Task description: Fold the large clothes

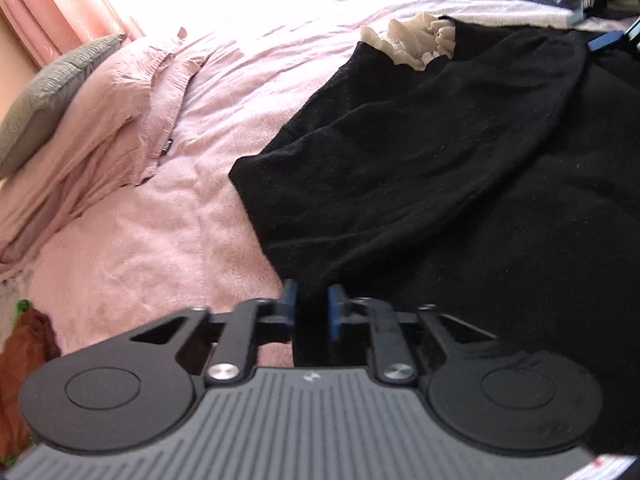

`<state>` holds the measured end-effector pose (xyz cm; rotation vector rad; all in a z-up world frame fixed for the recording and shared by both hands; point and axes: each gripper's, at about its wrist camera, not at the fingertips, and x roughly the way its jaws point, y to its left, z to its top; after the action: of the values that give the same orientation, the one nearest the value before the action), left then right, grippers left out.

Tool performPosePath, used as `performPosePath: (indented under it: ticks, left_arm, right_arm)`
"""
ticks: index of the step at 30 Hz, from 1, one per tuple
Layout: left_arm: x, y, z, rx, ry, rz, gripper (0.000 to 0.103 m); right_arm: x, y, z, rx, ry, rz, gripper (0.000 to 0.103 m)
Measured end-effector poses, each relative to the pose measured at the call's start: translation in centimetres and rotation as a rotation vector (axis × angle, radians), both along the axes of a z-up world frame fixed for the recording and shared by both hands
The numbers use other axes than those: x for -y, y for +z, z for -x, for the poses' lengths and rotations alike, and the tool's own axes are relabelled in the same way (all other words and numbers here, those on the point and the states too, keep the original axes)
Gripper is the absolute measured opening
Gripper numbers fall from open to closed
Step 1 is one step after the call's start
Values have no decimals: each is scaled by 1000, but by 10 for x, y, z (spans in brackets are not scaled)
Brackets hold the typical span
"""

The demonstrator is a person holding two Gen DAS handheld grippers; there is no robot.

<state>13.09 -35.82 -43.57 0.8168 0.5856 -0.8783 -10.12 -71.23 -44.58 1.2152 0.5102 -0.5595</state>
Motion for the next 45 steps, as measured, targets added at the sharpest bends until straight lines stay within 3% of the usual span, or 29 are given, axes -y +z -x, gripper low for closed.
performPosePath:
  ticks: [2, 6, 9, 15, 16, 18, 22, 25, 27, 29, 33, 35, 40, 43, 45]
  left_arm:
    - [-2, 4, -7, -29, 23, 34, 7]
    - [-16, 15, -30, -141, 119, 117, 6]
    - [-20, 15, -41, -207, 157, 139, 6]
    - [-17, 0, -33, -210, 106, 28, 14]
    - [-20, 3, -34, -227, 120, 34, 14]
    - [-33, 16, -38, -300, 147, 84, 18]
    - [-51, 48, -38, -389, 167, 256, 19]
    - [-34, 44, -42, -401, 198, 294, 19]
    - [-14, 22, -48, -431, 237, 226, 19]
    - [-1, -4, -54, -461, 304, 138, 19]
    - [-7, 9, -47, -458, 364, 184, 19]
    - [-17, 23, -42, -465, 389, 208, 22]
    - [-40, 44, -28, -486, 418, 214, 24]
    - [-48, 46, -25, -513, 460, 218, 24]
    - [-50, 44, -24, -535, 484, 230, 25]
  right_arm:
    - [-2, 0, -2, -18, -1, 27, 3]
    - [-28, 27, 7, -35, 22, 182, 2]
    - [-50, 38, 17, -64, 41, 242, 2]
    - [-52, 9, 17, -199, 52, 170, 3]
    - [-51, 16, 18, -213, 49, 177, 4]
    - [-58, 37, 21, -257, 35, 263, 17]
    - [-71, 57, 21, -218, 73, 425, 19]
    - [-66, 33, 8, -182, 148, 384, 19]
    - [-58, 10, 2, -246, 163, 316, 19]
    - [-55, 15, 15, -189, 115, 269, 19]
    - [-51, 41, 94, -89, -16, 181, 41]
    - [-48, 42, 153, -87, -141, 142, 42]
    - [-27, 23, 294, -129, -550, 12, 43]
    - [-10, 6, 342, -80, -725, -26, 47]
    - [1, -8, 353, -3, -775, -60, 48]
